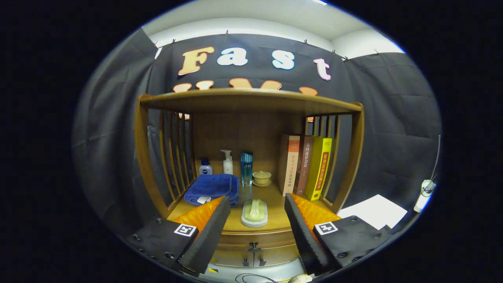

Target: Pull open the drawer, take out the items inside it, and place them on the countertop above the cabinet.

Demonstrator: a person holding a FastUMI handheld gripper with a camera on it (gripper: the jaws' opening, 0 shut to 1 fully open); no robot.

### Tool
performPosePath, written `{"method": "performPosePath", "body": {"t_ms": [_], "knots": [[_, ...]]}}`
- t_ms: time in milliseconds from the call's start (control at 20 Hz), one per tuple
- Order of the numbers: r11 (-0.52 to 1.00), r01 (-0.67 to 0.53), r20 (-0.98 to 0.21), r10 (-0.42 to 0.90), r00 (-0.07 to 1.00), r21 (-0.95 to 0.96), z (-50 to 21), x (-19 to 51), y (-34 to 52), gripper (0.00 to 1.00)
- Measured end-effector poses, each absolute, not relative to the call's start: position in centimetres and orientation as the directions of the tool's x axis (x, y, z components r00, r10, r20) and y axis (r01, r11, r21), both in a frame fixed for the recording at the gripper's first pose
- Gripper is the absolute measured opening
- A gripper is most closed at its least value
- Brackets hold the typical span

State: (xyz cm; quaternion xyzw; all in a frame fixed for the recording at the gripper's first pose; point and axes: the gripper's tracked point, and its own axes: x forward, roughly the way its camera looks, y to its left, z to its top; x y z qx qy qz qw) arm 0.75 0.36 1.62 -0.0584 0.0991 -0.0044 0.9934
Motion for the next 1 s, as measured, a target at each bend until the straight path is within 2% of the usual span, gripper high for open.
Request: {"method": "performPosePath", "body": {"t_ms": [350,1000], "knots": [[0.992,-0.008,-0.133,-0.008,0.991,-0.124,6.0,0.3,-0.3,0.94],[0.992,-0.066,-0.142,0.051,0.989,-0.108,5.3,1.3,3.0,0.94]]}}
